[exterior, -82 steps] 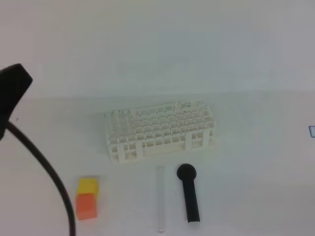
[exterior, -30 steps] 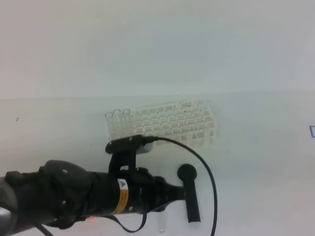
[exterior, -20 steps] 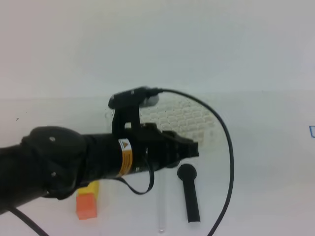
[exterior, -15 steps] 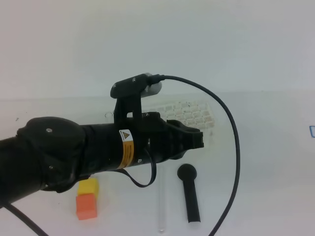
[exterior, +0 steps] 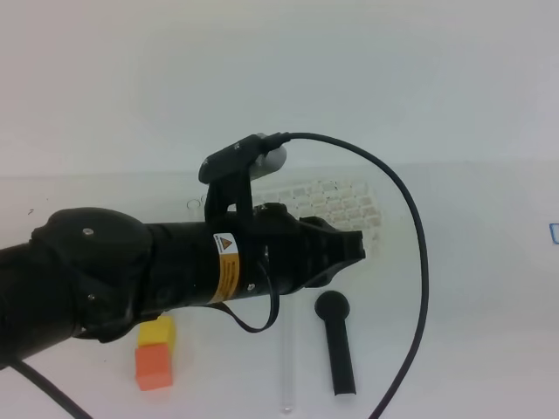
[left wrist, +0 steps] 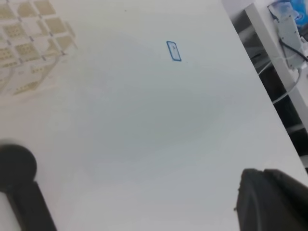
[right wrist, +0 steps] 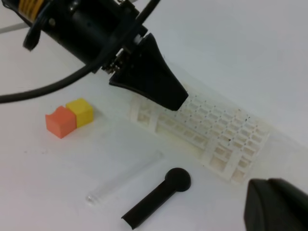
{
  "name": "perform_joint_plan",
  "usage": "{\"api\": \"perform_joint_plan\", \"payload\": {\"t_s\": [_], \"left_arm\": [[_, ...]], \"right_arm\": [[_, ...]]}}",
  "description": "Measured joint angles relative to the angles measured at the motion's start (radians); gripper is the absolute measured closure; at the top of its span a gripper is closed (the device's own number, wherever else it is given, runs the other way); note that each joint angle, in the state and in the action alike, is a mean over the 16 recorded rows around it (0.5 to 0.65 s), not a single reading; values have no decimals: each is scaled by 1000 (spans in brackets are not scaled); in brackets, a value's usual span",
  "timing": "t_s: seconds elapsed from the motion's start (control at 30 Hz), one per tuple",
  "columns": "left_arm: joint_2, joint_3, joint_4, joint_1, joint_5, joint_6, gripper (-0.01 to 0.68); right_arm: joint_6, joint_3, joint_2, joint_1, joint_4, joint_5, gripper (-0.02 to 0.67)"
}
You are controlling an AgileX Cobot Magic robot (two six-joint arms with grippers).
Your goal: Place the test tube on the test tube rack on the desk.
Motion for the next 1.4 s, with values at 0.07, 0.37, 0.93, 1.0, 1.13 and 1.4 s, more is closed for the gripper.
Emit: {"api": "perform_joint_plan", "payload": {"t_s": [0.07, 0.37, 0.93, 1.0, 1.13, 1.4], "left_arm": [[0, 4, -52, 0, 8, 32, 674], [5, 8, -689, -47, 312, 648, 674], [40, -126, -1722, -130, 1253, 1645, 674], [40, -128, -1739, -130, 1255, 1651, 674], [41, -128, -1740, -130, 1247, 1661, 674], [49, -128, -1716, -131, 1247, 1674, 617]], "right_arm": [[0, 0, 0, 0, 0, 1, 650], [0, 0, 0, 0, 0, 2, 650], [0, 0, 1, 0, 6, 2, 650], [0, 0, 1, 0, 8, 3, 650], [0, 0, 1, 0, 12, 3, 650], [0, 0, 1, 0, 17, 4, 650]]}}
